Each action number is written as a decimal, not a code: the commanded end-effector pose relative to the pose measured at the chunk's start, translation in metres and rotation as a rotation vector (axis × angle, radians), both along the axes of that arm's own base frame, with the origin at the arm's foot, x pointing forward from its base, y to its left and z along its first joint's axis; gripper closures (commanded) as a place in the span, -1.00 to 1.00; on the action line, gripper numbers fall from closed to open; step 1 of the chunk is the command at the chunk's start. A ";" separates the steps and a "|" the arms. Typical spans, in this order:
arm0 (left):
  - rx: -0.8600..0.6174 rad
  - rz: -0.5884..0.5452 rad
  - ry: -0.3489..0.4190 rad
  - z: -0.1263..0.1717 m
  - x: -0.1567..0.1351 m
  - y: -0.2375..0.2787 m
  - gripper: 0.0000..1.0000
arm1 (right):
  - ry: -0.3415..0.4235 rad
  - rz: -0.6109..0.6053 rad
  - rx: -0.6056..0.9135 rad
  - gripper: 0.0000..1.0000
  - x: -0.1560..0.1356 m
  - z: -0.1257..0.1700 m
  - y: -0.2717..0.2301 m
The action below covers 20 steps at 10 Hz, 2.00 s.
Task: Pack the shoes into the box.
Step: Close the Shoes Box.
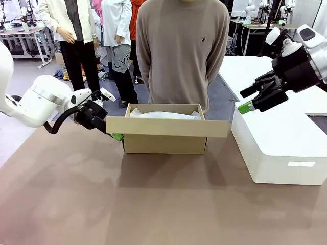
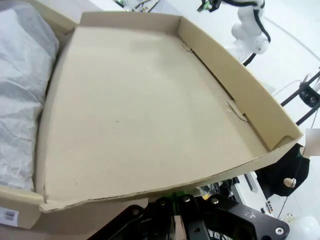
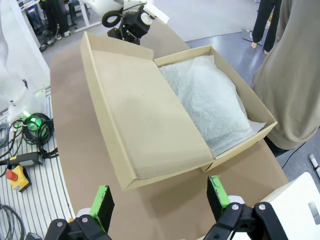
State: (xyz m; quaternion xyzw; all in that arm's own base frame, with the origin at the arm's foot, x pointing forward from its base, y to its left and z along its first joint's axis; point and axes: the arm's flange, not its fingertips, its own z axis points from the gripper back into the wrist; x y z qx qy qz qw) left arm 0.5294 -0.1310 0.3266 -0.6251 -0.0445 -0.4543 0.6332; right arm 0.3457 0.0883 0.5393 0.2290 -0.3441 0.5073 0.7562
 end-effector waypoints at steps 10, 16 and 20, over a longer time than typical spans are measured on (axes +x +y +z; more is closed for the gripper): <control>0.011 0.487 -0.250 0.075 0.003 0.019 1.00 | -0.025 0.022 0.028 -1.00 0.004 -0.001 0.001; 0.137 0.659 -0.222 0.090 0.038 0.050 1.00 | -0.025 0.022 0.028 -1.00 0.004 -0.001 0.001; 0.060 0.673 -0.284 0.089 0.033 0.043 1.00 | -0.025 0.022 0.028 -1.00 0.004 -0.001 0.001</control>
